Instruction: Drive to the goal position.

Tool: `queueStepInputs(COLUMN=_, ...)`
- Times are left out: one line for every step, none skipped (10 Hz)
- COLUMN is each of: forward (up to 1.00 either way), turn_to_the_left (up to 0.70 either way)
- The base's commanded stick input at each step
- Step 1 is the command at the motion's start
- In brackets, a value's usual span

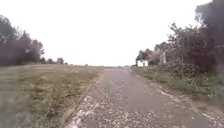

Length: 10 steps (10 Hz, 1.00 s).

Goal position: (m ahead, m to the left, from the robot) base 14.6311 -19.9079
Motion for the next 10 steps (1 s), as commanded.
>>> queueStepInputs(forward=0.70, turn_to_the_left=0.00)
queueStepInputs(forward=0.70, turn_to_the_left=0.00)
queueStepInputs(forward=0.70, turn_to_the_left=0.00)
queueStepInputs(forward=0.70, turn_to_the_left=0.00)
queueStepInputs(forward=0.70, turn_to_the_left=0.00)
queueStepInputs(forward=0.70, turn_to_the_left=0.00)
queueStepInputs(forward=0.70, turn_to_the_left=0.00)
queueStepInputs(forward=0.70, turn_to_the_left=0.00)
queueStepInputs(forward=0.70, turn_to_the_left=-0.02)
queueStepInputs(forward=0.70, turn_to_the_left=-0.09)
